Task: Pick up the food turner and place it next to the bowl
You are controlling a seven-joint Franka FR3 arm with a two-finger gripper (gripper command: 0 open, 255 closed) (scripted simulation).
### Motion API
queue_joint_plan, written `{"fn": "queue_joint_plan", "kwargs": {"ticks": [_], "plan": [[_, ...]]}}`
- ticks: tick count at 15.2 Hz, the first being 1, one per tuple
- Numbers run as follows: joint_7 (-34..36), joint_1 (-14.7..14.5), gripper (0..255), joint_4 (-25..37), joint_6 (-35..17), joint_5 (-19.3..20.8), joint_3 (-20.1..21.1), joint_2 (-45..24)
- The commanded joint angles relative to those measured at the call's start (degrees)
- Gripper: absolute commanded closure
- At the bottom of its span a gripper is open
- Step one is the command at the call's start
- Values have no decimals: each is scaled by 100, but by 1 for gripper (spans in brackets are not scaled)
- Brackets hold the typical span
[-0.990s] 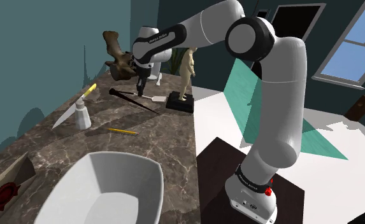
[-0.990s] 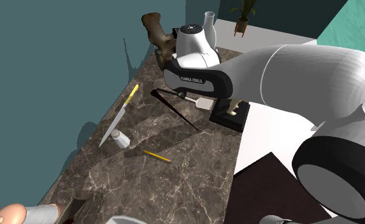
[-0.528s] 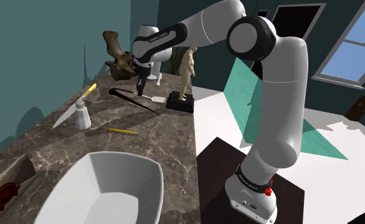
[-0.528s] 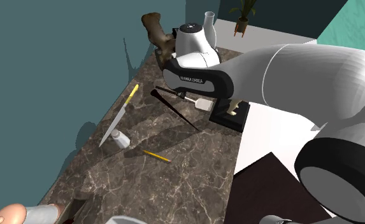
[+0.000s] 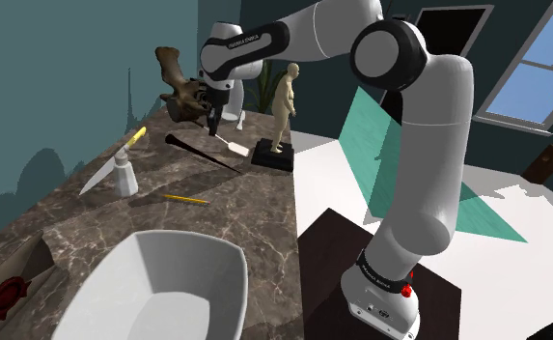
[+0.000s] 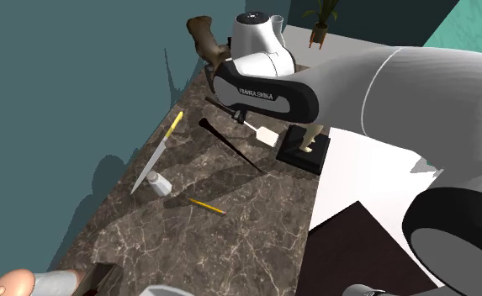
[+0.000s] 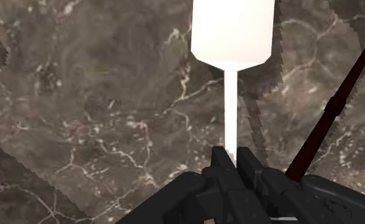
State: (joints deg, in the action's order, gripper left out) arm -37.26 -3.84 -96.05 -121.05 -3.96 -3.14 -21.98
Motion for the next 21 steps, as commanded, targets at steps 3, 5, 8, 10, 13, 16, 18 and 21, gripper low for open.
{"fn": "queue_joint_plan", "kwargs": {"ticks": [3, 5, 8, 10, 13, 16, 18, 21], "plan": [[18, -1, 255, 162, 270, 14, -5, 107], [25, -2, 255, 255, 407, 20, -7, 151], [37, -1, 255, 406, 614, 29, -10, 208], [44, -1, 255, 514, 754, 34, -12, 240], [55, 0, 255, 689, 968, 41, -15, 280], [66, 2, 255, 880, 1187, 46, -17, 308], [72, 4, 255, 1016, 1335, 49, -18, 320], [82, 6, 255, 1235, 1563, 53, -19, 328]]}}
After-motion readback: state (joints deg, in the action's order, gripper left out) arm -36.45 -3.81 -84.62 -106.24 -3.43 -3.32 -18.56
